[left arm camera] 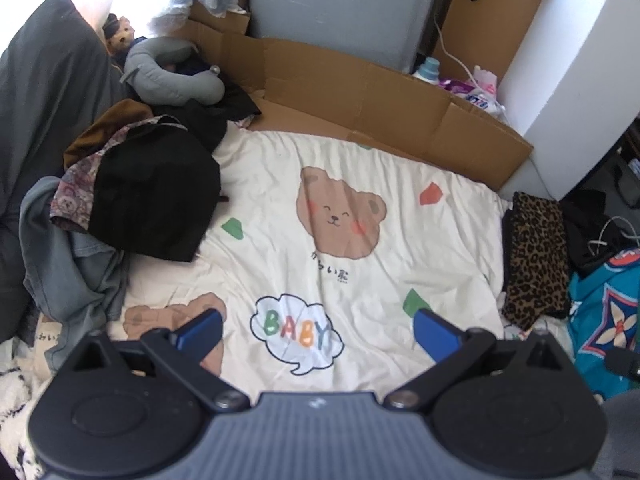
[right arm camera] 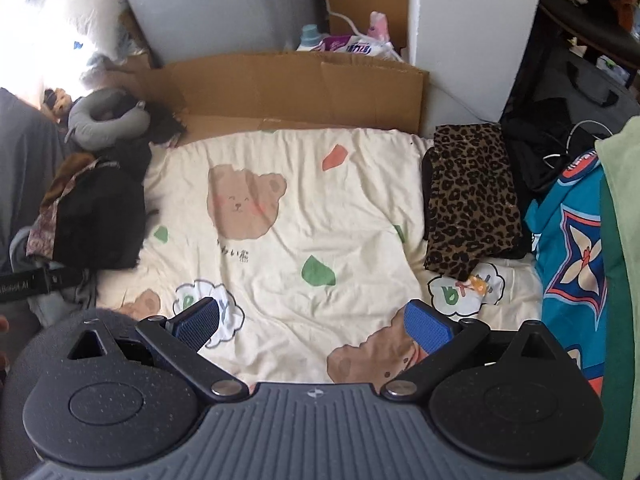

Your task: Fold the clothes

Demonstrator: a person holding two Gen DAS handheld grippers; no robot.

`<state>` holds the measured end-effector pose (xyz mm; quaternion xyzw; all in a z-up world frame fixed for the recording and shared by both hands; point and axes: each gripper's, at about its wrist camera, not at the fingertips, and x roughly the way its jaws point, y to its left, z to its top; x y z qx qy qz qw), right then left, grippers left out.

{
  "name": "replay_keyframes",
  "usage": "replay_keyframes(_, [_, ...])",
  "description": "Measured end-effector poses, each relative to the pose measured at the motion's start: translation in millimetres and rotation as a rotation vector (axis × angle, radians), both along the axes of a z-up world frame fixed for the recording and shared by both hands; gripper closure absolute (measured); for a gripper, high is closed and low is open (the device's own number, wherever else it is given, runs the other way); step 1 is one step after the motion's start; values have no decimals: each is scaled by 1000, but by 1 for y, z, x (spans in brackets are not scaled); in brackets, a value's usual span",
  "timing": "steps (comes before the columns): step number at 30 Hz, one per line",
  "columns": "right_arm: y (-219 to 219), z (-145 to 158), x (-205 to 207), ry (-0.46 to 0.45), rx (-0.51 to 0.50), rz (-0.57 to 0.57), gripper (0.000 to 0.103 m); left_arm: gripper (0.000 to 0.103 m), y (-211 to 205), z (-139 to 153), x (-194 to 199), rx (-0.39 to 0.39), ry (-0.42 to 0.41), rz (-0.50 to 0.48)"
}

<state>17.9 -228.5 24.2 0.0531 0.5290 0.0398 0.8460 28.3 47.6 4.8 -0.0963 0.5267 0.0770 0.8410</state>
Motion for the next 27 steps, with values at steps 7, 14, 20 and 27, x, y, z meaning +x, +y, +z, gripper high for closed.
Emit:
replay_keyframes(7, [-9,1,-7,11,19,-21,1,0,-8,0,-5,34,2,-33])
replay_keyframes(14, [-10,-4,-5,-28,24,-8,1,0,-6,-11,0,23,40,-36])
replay_keyframes(20, [-16,-5,-6,-38,56,-24,1,1,-6,-13,0,16,37,-43])
replay_keyframes(27, [-19,-8,-8,-51,41,-34,1,1,-8,-11,1,52,18,-43])
